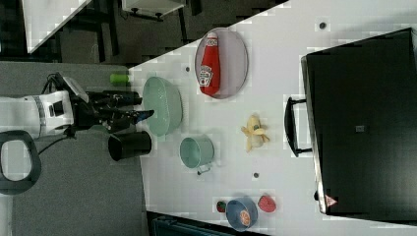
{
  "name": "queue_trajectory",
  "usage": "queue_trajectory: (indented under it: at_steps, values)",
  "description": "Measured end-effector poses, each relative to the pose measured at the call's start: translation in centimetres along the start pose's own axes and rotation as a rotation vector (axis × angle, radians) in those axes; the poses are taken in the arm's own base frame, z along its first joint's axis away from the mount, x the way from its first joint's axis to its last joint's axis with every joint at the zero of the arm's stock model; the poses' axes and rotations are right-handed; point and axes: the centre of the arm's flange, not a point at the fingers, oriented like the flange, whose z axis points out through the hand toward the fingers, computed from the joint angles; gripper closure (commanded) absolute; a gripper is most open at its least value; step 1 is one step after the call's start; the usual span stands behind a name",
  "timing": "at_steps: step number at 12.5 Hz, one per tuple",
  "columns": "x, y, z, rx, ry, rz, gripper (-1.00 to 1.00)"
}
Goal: Pick Banana and place it in mug.
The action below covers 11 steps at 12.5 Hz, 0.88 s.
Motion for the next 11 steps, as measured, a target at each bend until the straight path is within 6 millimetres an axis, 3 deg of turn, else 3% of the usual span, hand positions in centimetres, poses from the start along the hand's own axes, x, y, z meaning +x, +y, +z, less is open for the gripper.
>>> queue_trajectory:
  at_steps: [2, 3, 5, 6, 8, 10, 11]
  values:
    - [-4.7, 5.9, 0.3, -0.114, -0.119, 0.080, -0.80]
    - [-6.1, 8.3, -1.0, -0.113, -0.128, 0.107, -1.00]
    - [-6.3, 11.1, -5.7, -0.068, -0.031, 0.152, -1.00]
    - [-6.4, 11.5, -7.4, -0.019, 0.016, 0.156, -1.00]
    - [-6.2, 11.6, -8.1, 0.024, 0.063, 0.166, -1.00]
    - [-5.0, 10.6, -5.4, 0.046, 0.076, 0.158, -1.00]
    - [-4.5, 9.4, -2.6, 0.045, 0.077, 0.130, -1.00]
